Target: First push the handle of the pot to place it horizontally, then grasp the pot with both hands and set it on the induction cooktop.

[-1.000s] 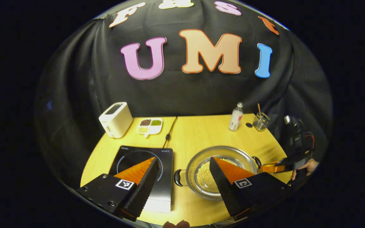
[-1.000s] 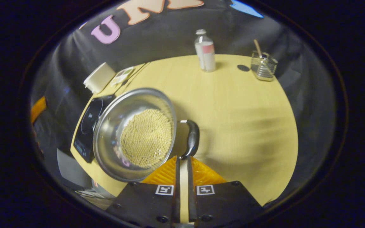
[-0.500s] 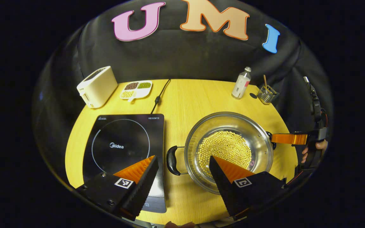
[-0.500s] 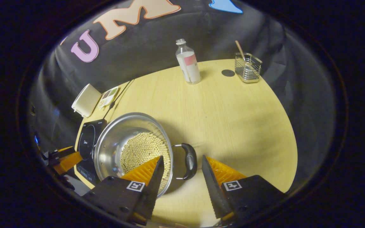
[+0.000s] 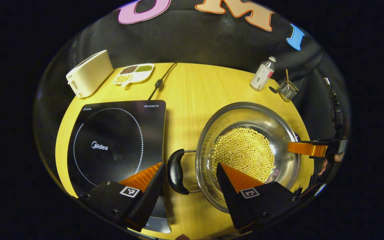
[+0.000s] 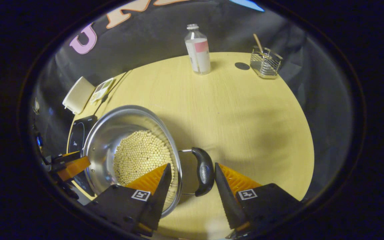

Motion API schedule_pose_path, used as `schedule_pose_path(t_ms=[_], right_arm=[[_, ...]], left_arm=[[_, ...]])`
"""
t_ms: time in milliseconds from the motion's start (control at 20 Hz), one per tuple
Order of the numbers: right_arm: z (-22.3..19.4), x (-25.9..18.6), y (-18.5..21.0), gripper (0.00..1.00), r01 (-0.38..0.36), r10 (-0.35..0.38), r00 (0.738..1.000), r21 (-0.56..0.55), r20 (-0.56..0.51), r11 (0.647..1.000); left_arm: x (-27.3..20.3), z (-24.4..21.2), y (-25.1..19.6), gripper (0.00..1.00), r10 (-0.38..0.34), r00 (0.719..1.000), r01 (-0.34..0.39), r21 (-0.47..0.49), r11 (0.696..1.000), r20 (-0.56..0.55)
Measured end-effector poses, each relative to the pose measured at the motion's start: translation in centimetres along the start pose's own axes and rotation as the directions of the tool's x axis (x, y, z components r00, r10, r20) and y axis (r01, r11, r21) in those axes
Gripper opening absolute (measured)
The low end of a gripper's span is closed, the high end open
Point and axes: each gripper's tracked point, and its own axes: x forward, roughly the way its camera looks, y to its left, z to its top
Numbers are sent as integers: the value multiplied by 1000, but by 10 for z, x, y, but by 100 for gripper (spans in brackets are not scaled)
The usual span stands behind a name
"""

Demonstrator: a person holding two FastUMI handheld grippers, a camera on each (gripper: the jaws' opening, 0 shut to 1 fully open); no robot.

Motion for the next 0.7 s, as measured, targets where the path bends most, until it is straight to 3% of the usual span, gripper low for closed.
schedule_pose_path(t_ms=[150, 200, 250, 300, 350, 550, 600, 650, 700], right_arm=[[2, 4, -5, 74, 59, -58, 998, -66, 23, 996], [2, 4, -6, 74, 74, -71, 997, -89, 34, 993], [0, 6, -5, 75, 79, -76, 997, -106, 33, 991], [-4, 9, -4, 75, 86, -83, 996, -120, 30, 989], [-5, 11, -3, 75, 94, -92, 995, -133, 25, 987], [-7, 20, -7, 75, 129, -127, 992, -147, 27, 981], [-7, 22, -7, 75, 129, -127, 992, -138, 22, 982], [-9, 21, -9, 77, 126, -125, 992, -127, 19, 984], [-10, 21, -11, 77, 126, -125, 992, -110, 15, 986]], left_arm=[[9, -4, -1, 94, 5, 1000, -6, -3, 1000, -20], [11, -5, -1, 100, 13, 1000, -13, 1, 1000, -21], [13, -2, 0, 94, 16, 1000, -16, 9, 1000, -12], [15, -2, 0, 97, 17, 1000, -17, 17, 1000, -10], [17, -2, 0, 93, 21, 1000, -20, 25, 999, -10], [25, -3, -2, 94, 36, 999, -35, 67, 997, -24], [27, -2, 0, 98, 47, 999, -45, 62, 997, -20], [28, -3, 2, 97, 59, 998, -58, 56, 997, -14], [31, -2, 3, 90, 73, 997, -73, 54, 996, -6]])
